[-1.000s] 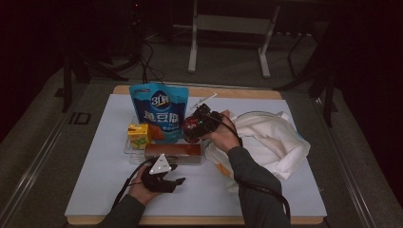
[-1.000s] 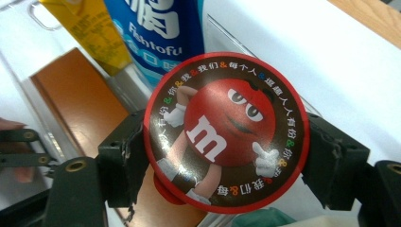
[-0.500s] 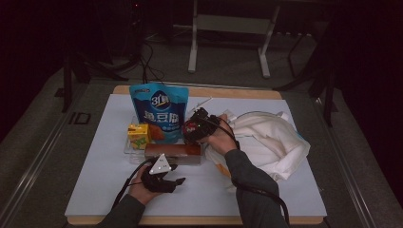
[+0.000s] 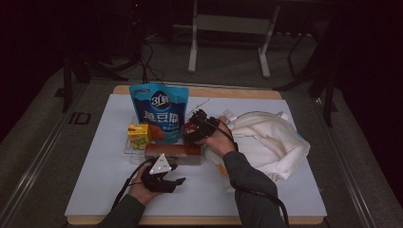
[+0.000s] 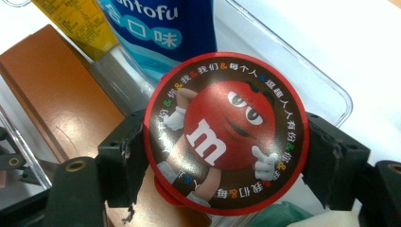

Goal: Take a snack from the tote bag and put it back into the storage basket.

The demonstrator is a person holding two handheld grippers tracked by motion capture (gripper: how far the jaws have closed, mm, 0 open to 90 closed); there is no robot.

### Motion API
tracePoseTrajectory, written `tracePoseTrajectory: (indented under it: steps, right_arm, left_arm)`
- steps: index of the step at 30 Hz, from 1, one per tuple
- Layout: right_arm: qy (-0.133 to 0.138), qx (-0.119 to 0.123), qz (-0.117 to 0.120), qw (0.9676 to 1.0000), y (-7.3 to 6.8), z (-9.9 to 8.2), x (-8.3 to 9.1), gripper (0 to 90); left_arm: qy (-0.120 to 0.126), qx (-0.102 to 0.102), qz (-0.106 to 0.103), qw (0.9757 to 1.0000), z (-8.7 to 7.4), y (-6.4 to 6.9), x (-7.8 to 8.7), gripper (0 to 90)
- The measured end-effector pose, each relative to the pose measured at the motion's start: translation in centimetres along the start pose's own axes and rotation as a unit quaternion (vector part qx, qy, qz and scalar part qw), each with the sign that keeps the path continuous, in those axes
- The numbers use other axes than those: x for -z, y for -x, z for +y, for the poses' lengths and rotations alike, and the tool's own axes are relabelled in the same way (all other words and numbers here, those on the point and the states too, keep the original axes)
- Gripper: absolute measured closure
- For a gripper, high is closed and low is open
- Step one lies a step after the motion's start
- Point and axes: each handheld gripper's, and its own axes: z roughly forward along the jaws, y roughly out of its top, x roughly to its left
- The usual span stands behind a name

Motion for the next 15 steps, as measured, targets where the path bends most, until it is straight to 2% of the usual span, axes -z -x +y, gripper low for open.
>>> tracePoseTrajectory:
  steps: [11,15]
  right_arm:
    - [-0.007,0.0,-0.008,0.9999,-0.12,-0.17,-0.46,25.4]
    - [-0.012,0.008,-0.013,0.9998,-0.3,-0.24,-0.72,25.4]
  left_arm:
    - [0.0,0.0,0.0,1.0,0.0,0.02,-0.01,40.0]
    - [0.001,0.0,0.0,1.0,0.0,0.03,-0.03,40.0]
